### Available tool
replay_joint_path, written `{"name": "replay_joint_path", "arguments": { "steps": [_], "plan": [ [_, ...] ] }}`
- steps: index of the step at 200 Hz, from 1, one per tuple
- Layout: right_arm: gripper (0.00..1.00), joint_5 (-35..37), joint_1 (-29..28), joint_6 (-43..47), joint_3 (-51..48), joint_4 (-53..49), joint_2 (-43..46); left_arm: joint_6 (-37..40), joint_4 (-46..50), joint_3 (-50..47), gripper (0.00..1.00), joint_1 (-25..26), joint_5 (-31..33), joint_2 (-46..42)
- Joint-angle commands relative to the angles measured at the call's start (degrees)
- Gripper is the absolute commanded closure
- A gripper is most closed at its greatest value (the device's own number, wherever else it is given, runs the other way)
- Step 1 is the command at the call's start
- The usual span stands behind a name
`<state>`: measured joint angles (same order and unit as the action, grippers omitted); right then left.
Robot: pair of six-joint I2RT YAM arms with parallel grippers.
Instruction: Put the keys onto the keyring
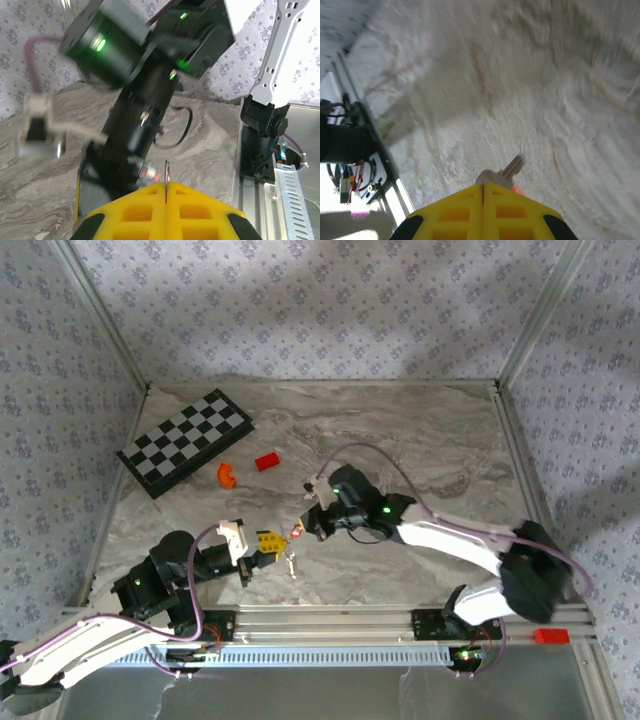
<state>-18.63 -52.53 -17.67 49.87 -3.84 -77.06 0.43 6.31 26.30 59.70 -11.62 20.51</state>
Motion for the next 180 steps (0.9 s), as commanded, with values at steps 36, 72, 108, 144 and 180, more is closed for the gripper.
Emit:
{"name": "replay_joint_path", "arguments": {
  "steps": [36,72,108,144,180],
  "plan": [
    [1.0,-5.9,0.4,18.8,-7.3,-1.6,26.2,0.1,-3.8,5.5,1.0,0.4,-4.6,4.2],
    [1.0,-11.5,1.1,20.9,-4.5,-8.7,33.2,1.6,-6.1,7.2,1.0,0.4,-7.5,9.1],
    [1.0,-12.9,-0.1,21.6,-3.1,-11.1,35.6,1.8,-10.2,8.0,1.0,0.4,-9.9,13.2],
    [1.0,-12.2,-1.2,22.0,-2.2,-11.4,35.8,1.9,-12.3,8.8,1.0,0.4,-11.5,15.6],
    [1.0,-8.4,-2.6,23.2,-1.1,-12.8,35.4,2.3,-12.9,9.2,1.0,0.4,-12.2,16.9]
  ]
}}
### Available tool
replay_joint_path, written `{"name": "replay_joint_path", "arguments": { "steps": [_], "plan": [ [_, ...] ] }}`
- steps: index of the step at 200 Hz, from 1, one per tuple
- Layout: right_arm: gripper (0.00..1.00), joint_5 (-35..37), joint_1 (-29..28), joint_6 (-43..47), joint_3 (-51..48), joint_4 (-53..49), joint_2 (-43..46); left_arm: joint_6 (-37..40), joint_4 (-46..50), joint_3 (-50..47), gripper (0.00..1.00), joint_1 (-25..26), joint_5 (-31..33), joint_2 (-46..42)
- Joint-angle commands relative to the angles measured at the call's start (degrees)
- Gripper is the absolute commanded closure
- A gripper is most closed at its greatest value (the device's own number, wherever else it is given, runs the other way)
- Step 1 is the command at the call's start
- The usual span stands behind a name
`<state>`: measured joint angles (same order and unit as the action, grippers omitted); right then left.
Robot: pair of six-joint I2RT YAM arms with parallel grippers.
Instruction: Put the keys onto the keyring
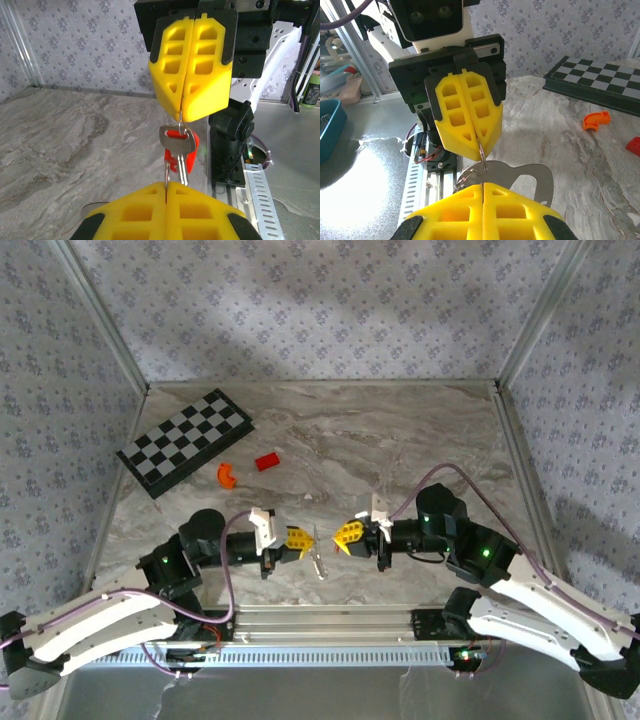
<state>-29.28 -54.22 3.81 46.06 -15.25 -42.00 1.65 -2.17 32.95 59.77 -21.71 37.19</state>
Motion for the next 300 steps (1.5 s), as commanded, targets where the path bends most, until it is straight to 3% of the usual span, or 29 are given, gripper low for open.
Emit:
{"name": "replay_joint_path", "arguments": {
  "steps": [1,300],
  "plan": [
    [1.0,2.3,-0.9,1.7,2.7,-1.3,0.4,1.1,-4.5,2.6,1.0,0.3,-2.1,0.2],
    [1.0,7.1,-4.1,-0.2,0.5,5.7,-0.8,0.6,-6.9,3.3,1.0,0.3,-3.7,2.4]
  ]
}}
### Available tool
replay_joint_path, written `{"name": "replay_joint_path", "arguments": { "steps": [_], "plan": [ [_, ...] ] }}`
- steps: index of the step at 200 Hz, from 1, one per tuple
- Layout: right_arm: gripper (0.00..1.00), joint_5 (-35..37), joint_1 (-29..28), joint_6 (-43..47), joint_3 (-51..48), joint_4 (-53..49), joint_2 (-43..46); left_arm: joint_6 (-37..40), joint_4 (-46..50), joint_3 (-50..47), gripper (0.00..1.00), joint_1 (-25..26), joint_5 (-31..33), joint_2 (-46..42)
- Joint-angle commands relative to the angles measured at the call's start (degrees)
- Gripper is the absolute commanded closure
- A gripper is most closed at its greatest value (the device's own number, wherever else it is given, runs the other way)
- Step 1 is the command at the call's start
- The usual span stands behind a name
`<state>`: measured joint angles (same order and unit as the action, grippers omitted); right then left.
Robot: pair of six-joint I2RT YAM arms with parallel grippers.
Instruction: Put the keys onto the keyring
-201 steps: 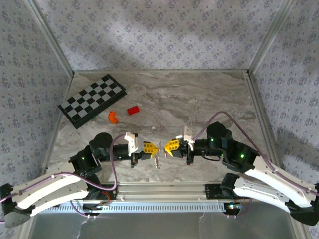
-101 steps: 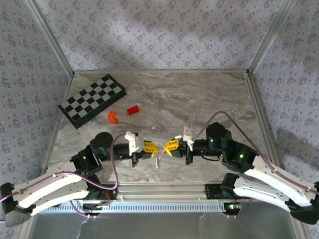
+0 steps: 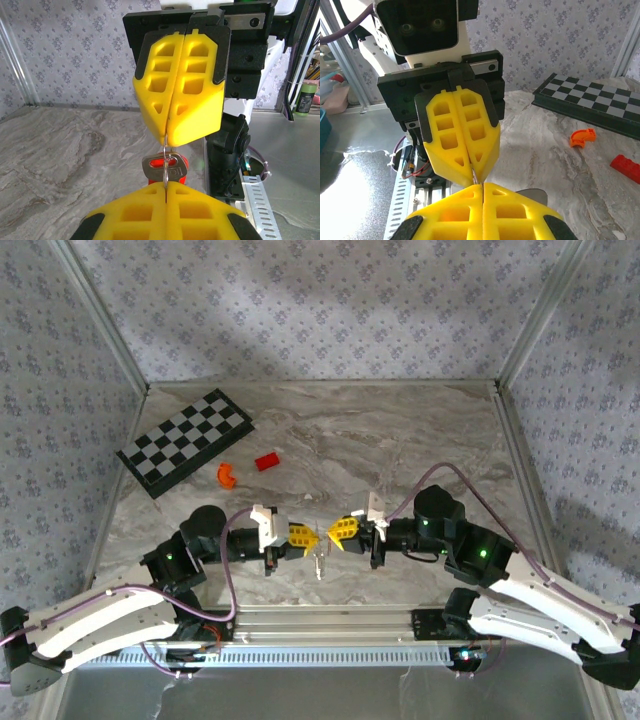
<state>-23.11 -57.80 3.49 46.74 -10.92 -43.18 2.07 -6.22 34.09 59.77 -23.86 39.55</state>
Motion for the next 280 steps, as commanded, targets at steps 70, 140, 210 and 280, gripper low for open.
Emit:
{"name": "replay_joint_path", "arguments": {
  "steps": [70,140,210,280],
  "plan": [
    [1.0,0.2,-0.8,0.1,-0.6,1.1,1.2,0.2,-2.6,2.1,1.0,0.3,-0.1,0.1],
    [1.0,0.4,-0.7,-0.6,-1.4,1.5,2.0,0.2,-2.3,2.4,1.0,0.3,0.1,0.2],
    [1.0,0.2,-0.7,-0.8,-2.0,2.7,1.2,0.1,-2.4,2.2,1.0,0.3,-0.1,-0.1],
    [1.0,0.4,-0.7,-0.8,-2.1,3.4,1.3,-0.1,-2.3,2.1,1.0,0.3,-0.2,-0.5]
  ]
}}
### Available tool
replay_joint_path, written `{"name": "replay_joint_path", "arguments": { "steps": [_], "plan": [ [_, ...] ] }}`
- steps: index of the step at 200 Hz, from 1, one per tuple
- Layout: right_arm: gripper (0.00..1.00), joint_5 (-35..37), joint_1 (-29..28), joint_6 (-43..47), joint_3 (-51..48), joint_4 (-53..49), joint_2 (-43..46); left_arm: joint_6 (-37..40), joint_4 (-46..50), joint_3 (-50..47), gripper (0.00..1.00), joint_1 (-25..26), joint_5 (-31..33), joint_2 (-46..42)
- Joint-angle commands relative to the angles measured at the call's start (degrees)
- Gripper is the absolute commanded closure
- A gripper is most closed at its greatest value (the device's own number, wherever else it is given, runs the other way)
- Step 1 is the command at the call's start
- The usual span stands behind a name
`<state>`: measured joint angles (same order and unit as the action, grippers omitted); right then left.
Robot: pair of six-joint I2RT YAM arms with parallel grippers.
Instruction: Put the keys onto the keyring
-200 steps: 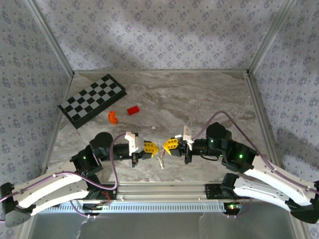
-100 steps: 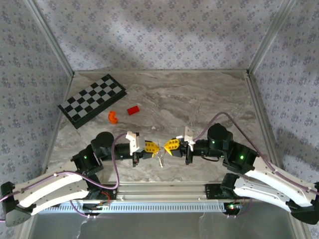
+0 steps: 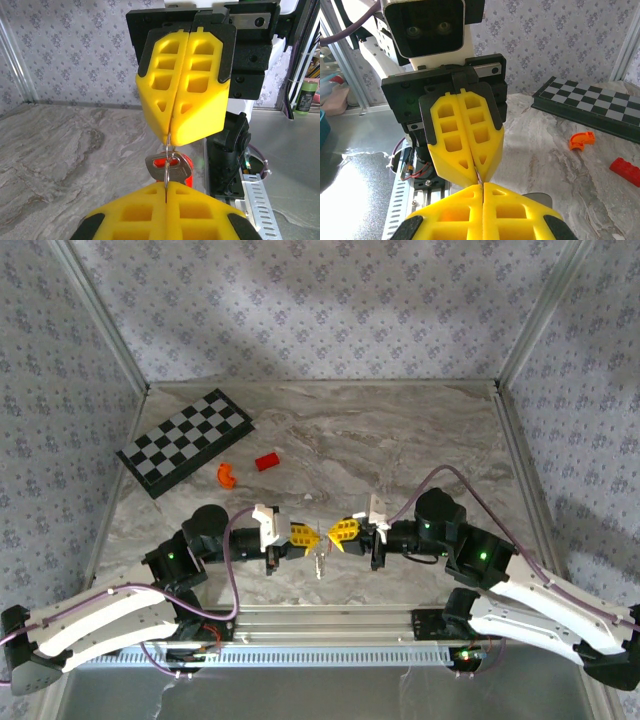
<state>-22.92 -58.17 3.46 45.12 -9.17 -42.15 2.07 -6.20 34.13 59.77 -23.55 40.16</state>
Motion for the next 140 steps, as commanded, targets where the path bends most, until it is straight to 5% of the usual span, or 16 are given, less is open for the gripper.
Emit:
{"name": "replay_joint_path", "arguments": {
  "steps": [1,140],
  "plan": [
    [1.0,0.2,-0.3,-0.8,-0.5,1.7,0.2,-0.1,-2.3,2.0,1.0,0.3,-0.5,-1.1],
    [1.0,-0.4,-0.1,-0.6,-0.8,1.8,0.5,-0.2,-2.3,2.0,1.0,0.4,-0.4,-1.6]
  ]
}}
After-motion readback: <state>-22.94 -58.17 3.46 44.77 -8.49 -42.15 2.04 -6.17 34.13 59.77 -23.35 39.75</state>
